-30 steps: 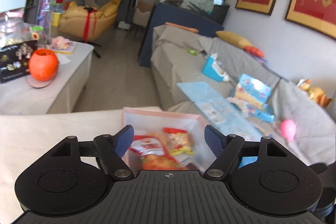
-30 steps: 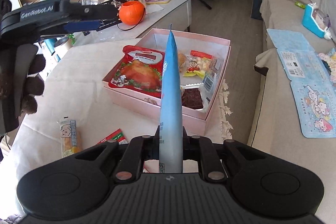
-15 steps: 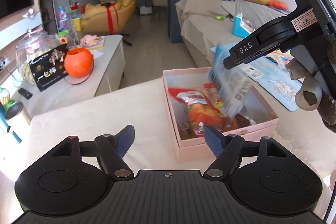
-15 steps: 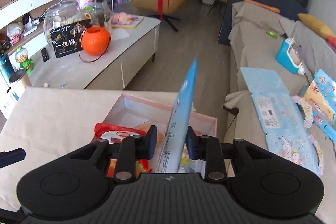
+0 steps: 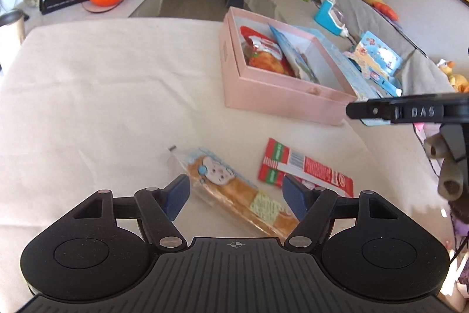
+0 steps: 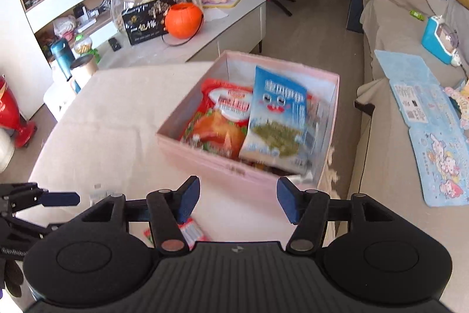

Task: Organize snacks
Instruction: 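Grasp the wrapped cartoon bread stick with the left gripper while the right gripper approaches the red strip pack, then grasp the red spicy-strip pack with the right gripper while the left gripper lifts the bread stick, then lower the bread stick and red strip pack into the pink box, opening both grippers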

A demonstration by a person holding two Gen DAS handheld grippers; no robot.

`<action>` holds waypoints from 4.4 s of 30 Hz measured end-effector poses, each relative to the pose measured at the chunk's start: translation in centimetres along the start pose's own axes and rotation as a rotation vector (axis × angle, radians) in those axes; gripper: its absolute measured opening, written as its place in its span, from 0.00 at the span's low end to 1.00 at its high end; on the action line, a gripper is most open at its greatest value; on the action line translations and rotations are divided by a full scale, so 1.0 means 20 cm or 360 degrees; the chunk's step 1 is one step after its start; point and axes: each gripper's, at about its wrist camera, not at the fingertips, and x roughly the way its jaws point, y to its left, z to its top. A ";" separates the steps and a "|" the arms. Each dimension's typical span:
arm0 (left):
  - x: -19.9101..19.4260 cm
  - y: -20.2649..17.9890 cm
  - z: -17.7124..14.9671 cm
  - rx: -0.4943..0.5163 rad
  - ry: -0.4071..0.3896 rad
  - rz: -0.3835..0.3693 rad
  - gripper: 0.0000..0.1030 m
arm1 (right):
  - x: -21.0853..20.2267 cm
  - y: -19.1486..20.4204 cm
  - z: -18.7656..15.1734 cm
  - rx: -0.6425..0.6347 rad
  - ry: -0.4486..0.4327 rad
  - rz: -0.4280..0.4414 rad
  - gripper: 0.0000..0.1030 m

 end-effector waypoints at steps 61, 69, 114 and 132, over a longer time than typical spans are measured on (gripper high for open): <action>0.10 0.08 -0.06 0.0347 -0.0032 0.0465 0.51 | 0.23 0.18 -0.63 -0.0015 -0.0200 -0.0078 1.00; 0.12 -0.06 -0.16 0.0659 0.0050 0.0130 0.51 | 0.28 0.13 -0.53 -0.0175 -0.0118 0.0053 1.00; -0.12 -0.23 -0.03 0.0468 -0.0237 -0.0017 0.31 | -0.17 -0.08 -0.45 0.0034 -0.0157 0.0107 0.46; 0.36 -0.14 0.77 0.0115 -0.0367 -0.0191 0.34 | -0.06 -0.28 0.42 0.0256 -0.0447 -0.0010 0.63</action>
